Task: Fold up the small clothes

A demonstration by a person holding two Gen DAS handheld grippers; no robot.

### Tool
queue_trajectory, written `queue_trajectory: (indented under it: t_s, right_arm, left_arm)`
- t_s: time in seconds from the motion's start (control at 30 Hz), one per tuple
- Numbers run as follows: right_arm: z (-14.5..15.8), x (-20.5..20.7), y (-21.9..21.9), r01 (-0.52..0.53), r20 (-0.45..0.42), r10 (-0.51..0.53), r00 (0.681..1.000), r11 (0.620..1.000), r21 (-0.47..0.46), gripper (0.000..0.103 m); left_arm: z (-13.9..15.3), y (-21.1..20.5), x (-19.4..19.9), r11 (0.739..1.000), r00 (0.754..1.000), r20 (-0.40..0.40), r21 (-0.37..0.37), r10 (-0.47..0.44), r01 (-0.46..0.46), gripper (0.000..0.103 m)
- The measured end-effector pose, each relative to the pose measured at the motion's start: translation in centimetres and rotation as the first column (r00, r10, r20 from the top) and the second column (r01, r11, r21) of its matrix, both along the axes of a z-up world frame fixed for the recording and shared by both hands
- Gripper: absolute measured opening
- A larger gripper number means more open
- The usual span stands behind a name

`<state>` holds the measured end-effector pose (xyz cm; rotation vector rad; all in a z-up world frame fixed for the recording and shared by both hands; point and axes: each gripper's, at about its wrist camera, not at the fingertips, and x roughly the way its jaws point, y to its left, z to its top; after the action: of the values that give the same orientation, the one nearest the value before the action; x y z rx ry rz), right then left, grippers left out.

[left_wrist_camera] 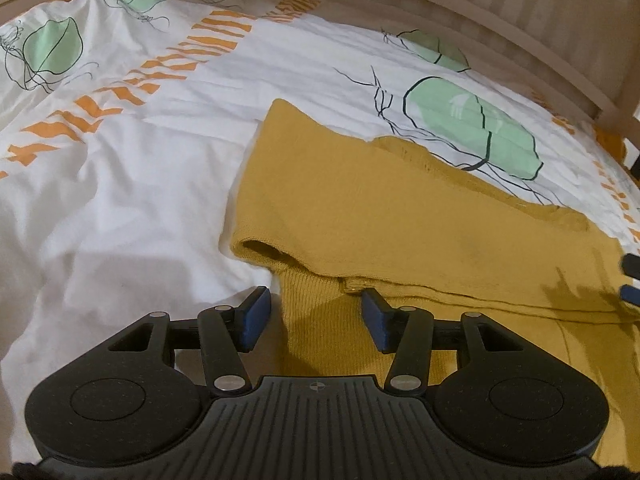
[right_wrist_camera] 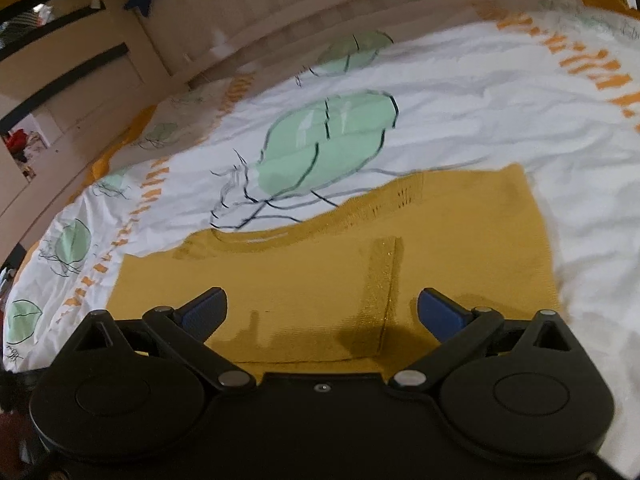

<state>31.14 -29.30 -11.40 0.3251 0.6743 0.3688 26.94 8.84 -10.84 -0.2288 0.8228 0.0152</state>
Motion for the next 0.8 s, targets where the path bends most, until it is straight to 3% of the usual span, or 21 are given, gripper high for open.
queue_trajectory:
  t_s: [0.2,0.23,0.37,0.53,0.67,0.8]
  right_arm:
    - [-0.9,1.2,0.8,0.02,-0.059,-0.021,0.998,0.999,-0.031,0.04]
    - [-0.8,1.3,0.9,0.015,-0.063,-0.017,0.998,0.999,-0.03,0.015]
    - [1.0,1.1,2.3,-0.04,-0.03,0.039,0.999,0.998,-0.055,0.013]
    - [6.5,-0.8,2.0,-0.112,0.111,0.11,0.988,0.994,0.004,0.013]
    - [8.3,-1.0,-1.3,-0.021,0.145,0.022,0.989,1.0,-0.006,0.012]
    - [5.5,0.6,-4.5,0.105,0.056,-0.101,0.993,0.992,-0.072,0.013]
  left_arm:
    - [-0.2,-0.3,0.0,1.0,1.0,0.003,0.014,0.004,-0.004,0.049]
    - [-0.2,-0.4,0.0,1.0,1.0,0.004,0.016,0.004,-0.004,0.049]
    - [-0.2,-0.3,-0.1,1.0,1.0,0.005,0.017,0.004,-0.004,0.049]
    - [-0.2,-0.1,0.0,1.0,1.0,0.0,0.009,0.0,0.0,0.049]
    - [-0.2,-0.1,0.0,1.0,1.0,0.0,0.005,0.002,-0.002,0.049]
    - [-0.2,-0.2,0.0,1.0,1.0,0.002,0.01,0.004,-0.004,0.049]
